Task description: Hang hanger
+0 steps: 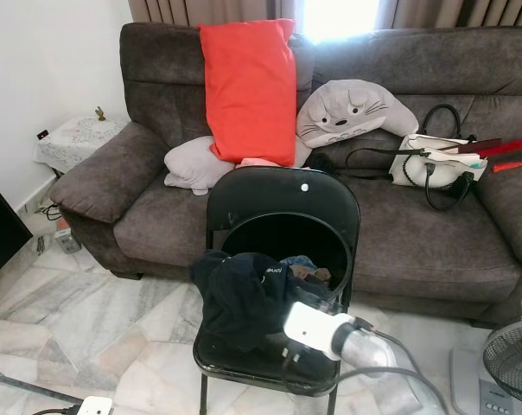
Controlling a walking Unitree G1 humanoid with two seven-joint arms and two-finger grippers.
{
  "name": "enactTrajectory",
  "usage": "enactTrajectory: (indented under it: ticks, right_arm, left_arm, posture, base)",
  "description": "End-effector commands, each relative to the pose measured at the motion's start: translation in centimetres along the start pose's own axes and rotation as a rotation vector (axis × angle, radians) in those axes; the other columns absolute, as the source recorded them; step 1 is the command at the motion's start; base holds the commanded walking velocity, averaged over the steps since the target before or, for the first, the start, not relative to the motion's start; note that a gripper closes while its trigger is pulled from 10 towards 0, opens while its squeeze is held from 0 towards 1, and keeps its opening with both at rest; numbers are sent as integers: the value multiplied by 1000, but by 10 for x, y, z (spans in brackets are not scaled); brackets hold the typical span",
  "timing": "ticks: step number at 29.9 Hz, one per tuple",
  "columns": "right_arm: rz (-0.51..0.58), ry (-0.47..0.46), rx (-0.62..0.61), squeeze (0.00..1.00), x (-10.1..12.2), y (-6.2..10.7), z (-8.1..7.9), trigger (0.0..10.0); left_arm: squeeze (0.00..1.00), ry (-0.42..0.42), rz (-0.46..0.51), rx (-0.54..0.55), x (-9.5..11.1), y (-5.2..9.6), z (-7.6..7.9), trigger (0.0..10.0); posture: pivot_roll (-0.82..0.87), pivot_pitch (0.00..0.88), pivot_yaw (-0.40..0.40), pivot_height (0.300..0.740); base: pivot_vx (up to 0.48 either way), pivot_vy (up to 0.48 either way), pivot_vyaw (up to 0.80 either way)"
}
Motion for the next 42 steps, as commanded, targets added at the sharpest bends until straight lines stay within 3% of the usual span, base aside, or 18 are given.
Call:
enactTrajectory:
  ticks: [1, 9, 16, 20, 25, 31, 32, 33, 42]
  right_arm:
    - [44, -51, 6, 0, 4, 0, 7, 10000]
    - [28, -86, 203, 0, -12, 10, -18, 10000]
    - [68, -110, 223, 0, -6, 8, -16, 10000]
    - [42, 35, 229, 0, -5, 2, -11, 10000]
    - [96, 5, 209, 0, 8, -7, -5, 10000]
    - [41, 37, 254, 0, -3, -11, -10, 10000]
    - [36, 22, 238, 0, -4, -12, -6, 2275]
    - [36, 7, 228, 0, -4, -13, -2, 0]
    - [9, 38, 185, 0, -8, -14, 14, 0]
  left_arm:
    - [0, -8, -6, 13, 0, 1, -5, 10000]
    - [0, -17, -18, -2, -1, 1, -4, 10000]
    - [0, -25, -17, -5, 0, 1, -4, 10000]
    - [0, -29, -16, -6, 1, 1, -5, 10000]
    - [0, -31, -16, -6, 1, 1, -4, 10000]
    - [0, -33, -20, -11, 1, 1, -3, 10000]
    - [0, -34, -20, -11, 0, 1, -3, 10000]
    - [0, -34, -21, -12, 0, 1, -3, 10000]
    - [0, -36, -18, -12, 1, 0, -2, 10000]
  posture:
    - [-117, 0, 108, 740]
    - [-116, 0, 111, 740]
    - [-115, 0, 116, 740]
    - [-110, 0, 114, 740]
    - [-109, 0, 113, 740]
    - [-103, 0, 112, 740]
    - [-104, 0, 112, 740]
    - [-104, 0, 111, 740]
    - [-103, 0, 108, 740]
  base:
    - [0, 0, 0]
    - [0, 0, 0]
    - [0, 0, 0]
    - [0, 0, 0]
    - [0, 0, 0]
    - [0, 0, 0]
    - [0, 0, 0]
    - [0, 0, 0]
    - [0, 0, 0]
Point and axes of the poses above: a point about 5 cm out from each wrist's last joint towards the gripper, its own y axis pointing back from the gripper into the wrist, its own x axis along the axis of the wrist's last joint, z = x × y, the point moved 4 cm from there along -y, pointing out of the wrist towards the gripper, and after that the axes turned 11 degrees about y, right-handed, at the moved point
